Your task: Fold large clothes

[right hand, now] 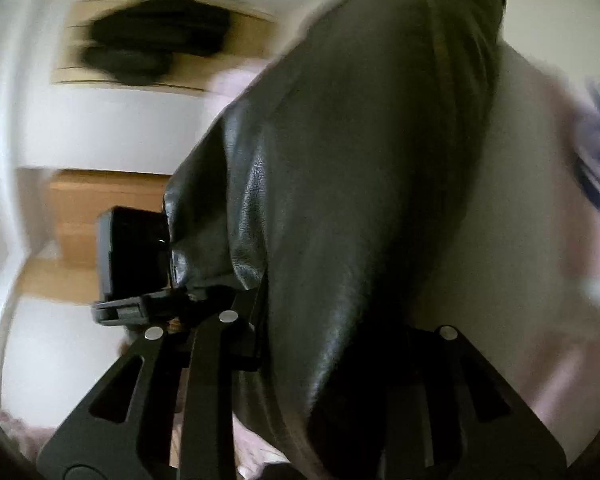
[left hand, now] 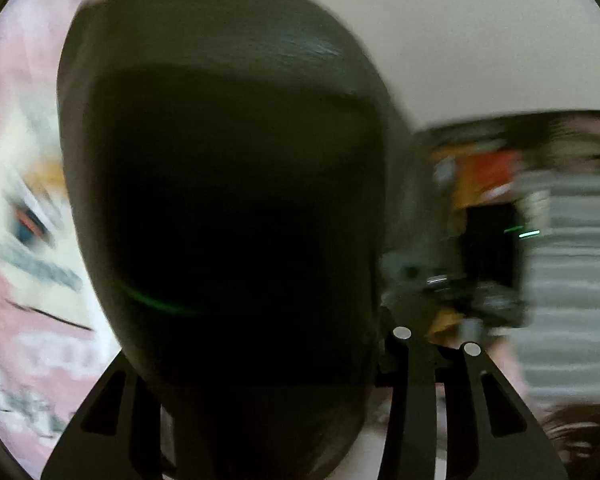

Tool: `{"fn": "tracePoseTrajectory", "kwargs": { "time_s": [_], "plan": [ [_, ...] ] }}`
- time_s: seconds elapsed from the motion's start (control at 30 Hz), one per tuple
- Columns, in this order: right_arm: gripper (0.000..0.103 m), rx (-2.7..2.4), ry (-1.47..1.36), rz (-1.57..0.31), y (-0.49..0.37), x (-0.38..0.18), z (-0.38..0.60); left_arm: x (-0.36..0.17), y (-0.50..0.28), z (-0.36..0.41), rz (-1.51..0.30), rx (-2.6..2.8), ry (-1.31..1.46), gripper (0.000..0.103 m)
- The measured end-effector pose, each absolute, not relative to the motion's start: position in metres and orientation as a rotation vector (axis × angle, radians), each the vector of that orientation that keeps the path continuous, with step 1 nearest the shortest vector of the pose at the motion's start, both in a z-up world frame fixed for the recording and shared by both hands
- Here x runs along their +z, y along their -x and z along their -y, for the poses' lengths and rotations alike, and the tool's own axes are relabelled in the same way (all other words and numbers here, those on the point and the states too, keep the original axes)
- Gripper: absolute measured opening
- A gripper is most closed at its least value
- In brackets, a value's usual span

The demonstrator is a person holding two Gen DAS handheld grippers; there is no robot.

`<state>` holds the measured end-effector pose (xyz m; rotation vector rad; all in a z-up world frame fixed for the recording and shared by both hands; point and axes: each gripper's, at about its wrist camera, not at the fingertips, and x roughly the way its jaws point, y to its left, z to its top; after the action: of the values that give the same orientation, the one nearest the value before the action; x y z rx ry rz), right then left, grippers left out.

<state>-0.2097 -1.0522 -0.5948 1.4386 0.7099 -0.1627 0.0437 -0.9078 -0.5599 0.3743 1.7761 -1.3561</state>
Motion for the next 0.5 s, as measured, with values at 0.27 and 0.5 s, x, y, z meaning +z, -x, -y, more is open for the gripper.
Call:
{"fn": "tracePoseTrajectory", "kwargs": {
  "time_s": [0.27,0.5],
  "plan": [
    [0.025,-0.063,-1.471,-0.701,0.230,-0.602,1.073,-0.562,-0.048,0.894,-1.858,-1.367,-0.222,0.049],
    [0.046,-0.102,-1.384,-0.872,0.220,-0.597,1.068,-0.551,-0.039,0.878,-1.894,-1.306,-0.358,0.050]
  ]
}}
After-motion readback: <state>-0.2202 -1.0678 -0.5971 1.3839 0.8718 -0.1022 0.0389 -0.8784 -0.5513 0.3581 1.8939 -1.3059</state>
